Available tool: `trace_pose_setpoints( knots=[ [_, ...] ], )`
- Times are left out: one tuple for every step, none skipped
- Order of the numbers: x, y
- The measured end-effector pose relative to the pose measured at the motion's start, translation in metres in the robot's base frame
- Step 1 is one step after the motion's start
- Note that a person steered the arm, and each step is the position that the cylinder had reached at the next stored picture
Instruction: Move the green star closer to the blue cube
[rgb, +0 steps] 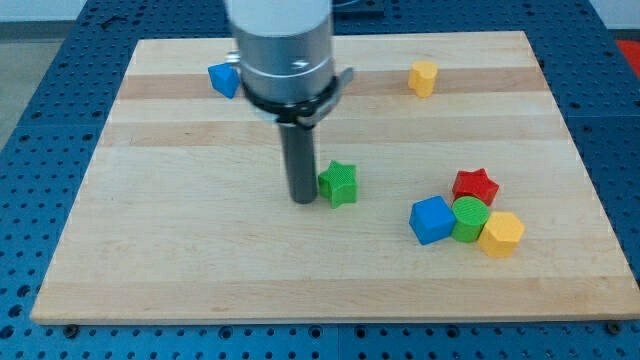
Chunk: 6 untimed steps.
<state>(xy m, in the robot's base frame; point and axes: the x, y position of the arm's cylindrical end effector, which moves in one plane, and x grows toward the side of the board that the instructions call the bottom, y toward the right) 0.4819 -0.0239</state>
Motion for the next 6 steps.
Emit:
trace_pose_setpoints(
  knots=[
    [-0.014, 0.052],
    [-0.017, 0.047],
    [-0.048, 0.033],
    [-0.052, 0.044],
    [-0.027, 0.072],
    [-0.004, 0.074]
  ],
)
